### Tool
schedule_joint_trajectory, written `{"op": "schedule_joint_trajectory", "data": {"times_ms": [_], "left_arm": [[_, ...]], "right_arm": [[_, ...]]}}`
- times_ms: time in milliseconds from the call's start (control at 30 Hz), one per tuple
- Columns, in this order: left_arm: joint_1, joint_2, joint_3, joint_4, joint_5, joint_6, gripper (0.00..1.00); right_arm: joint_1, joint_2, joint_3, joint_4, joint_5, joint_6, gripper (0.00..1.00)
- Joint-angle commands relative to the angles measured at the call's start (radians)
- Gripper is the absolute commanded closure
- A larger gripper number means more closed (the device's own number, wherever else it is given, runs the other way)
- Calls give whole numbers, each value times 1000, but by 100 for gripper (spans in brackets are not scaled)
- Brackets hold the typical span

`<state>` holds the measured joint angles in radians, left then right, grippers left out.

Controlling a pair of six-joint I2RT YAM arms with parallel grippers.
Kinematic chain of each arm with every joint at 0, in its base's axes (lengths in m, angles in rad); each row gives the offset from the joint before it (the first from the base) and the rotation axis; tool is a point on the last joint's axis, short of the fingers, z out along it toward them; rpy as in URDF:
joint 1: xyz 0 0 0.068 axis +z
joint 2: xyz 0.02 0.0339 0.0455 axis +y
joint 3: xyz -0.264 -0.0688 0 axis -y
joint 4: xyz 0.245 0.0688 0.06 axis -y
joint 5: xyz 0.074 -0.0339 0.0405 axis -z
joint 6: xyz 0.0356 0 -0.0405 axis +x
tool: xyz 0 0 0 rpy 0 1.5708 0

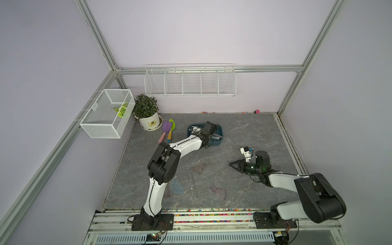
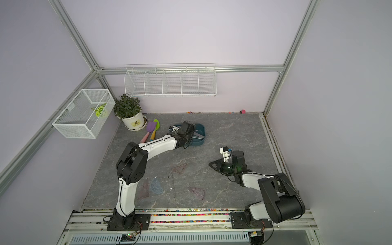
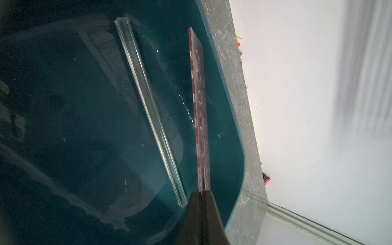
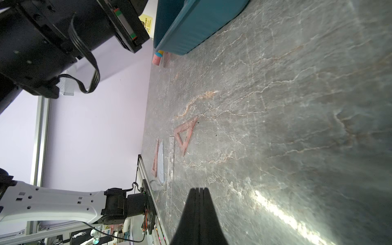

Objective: Put the scattered rulers into the storage box
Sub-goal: Place the ruler in the storage box.

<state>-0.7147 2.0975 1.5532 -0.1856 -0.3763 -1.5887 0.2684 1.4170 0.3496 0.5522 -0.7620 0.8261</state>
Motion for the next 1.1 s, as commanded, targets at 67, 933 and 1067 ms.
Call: {"op": "schedule_joint_trajectory", "data": {"times_ms": [67,933,1067], "left_arm": [[-13,7,-9,-30,-52,-23,100],[-158,-422,-292,40,-187,685,47],[-159,-600,-499,45,-79,752,48]], "right_arm": [[-2,14,-10,20,-20,-7,96],[315,-377,167,-775,386,-458,78],[474,-461,223,-986,562,-533,61]]}}
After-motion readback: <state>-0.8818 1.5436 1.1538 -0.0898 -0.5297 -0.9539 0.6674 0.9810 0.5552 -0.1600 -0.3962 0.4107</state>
